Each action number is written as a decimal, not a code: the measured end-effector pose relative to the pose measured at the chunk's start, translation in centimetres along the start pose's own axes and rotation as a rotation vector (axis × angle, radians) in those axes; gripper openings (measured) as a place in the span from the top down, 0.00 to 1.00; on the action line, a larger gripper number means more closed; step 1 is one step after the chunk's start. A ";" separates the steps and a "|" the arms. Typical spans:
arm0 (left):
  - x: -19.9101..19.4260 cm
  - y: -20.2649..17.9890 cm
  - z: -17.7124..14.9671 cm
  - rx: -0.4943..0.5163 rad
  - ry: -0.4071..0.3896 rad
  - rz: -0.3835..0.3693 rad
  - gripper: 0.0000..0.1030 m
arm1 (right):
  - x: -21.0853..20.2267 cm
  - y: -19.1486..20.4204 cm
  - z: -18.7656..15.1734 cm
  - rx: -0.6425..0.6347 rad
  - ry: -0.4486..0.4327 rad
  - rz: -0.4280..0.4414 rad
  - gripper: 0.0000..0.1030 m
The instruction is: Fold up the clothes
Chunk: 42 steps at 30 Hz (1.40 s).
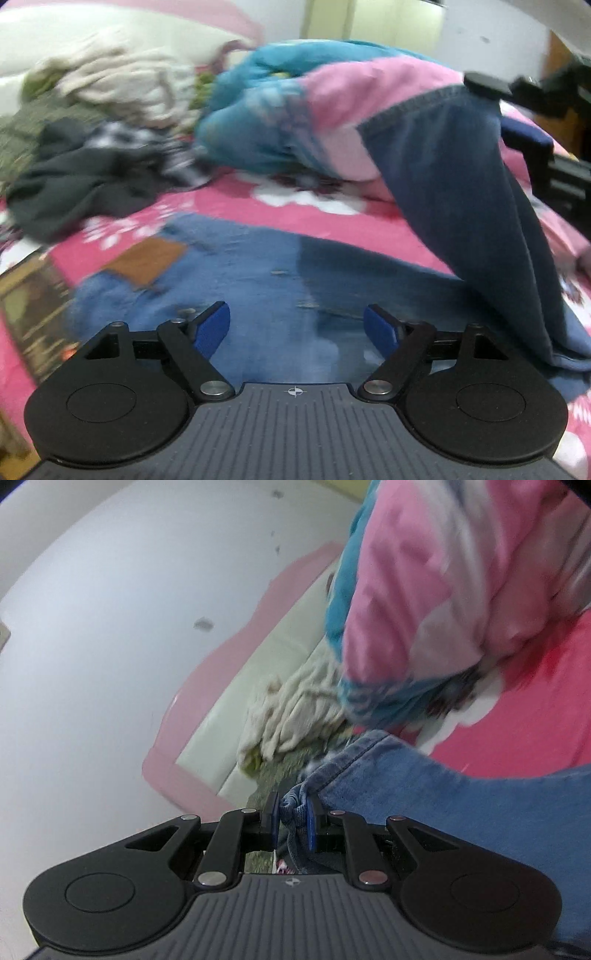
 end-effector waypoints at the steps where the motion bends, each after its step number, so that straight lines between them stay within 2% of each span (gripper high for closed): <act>1: -0.2 0.7 -0.1 -0.021 0.007 -0.029 0.31 | 0.9 0.1 -0.2 0.000 0.018 0.004 0.85; 5: -1.5 2.1 -0.3 -0.047 0.003 -0.112 0.32 | 5.1 0.4 -0.9 -0.013 0.103 0.014 0.85; 12: -2.7 4.7 -0.7 -0.122 -0.004 -0.233 0.32 | 11.9 0.3 -3.2 -0.073 0.282 -0.059 0.85; 15: -2.8 5.4 -0.8 -0.144 -0.007 -0.265 0.32 | 13.3 -0.2 -4.0 -0.081 0.340 -0.084 0.85; 22: -2.9 5.3 -0.9 -0.123 -0.007 -0.254 0.31 | 15.3 0.2 -4.7 -0.106 0.397 -0.106 0.85; 31: -3.2 5.7 -0.9 -0.129 0.010 -0.242 0.31 | 18.1 -0.3 -6.1 -0.168 0.565 -0.120 0.84; 34: -3.5 5.6 -0.8 -0.123 0.011 -0.235 0.30 | 17.8 -0.5 -5.4 -0.125 0.594 -0.102 0.78; 36: -3.8 5.4 -0.7 -0.117 0.009 -0.220 0.28 | 16.6 -0.1 -4.6 -0.077 0.586 -0.071 0.65; 39: -4.4 5.3 -0.6 -0.118 0.001 -0.194 0.26 | 12.1 1.0 -3.2 -0.033 0.518 0.002 0.58; 42: -5.4 5.3 -0.5 -0.122 -0.018 -0.171 0.25 | 6.0 1.6 -2.1 -0.002 0.427 0.034 0.57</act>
Point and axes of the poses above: each gripper's, at about its wrist camera, not at the fingertips, and x roughly the way its jaws point, y to its left, z to its top, the point moved 1 cm from there along x, roughly the way its jaws point, and after that the axes turned 6 degrees about y, right-handed, at the moved point
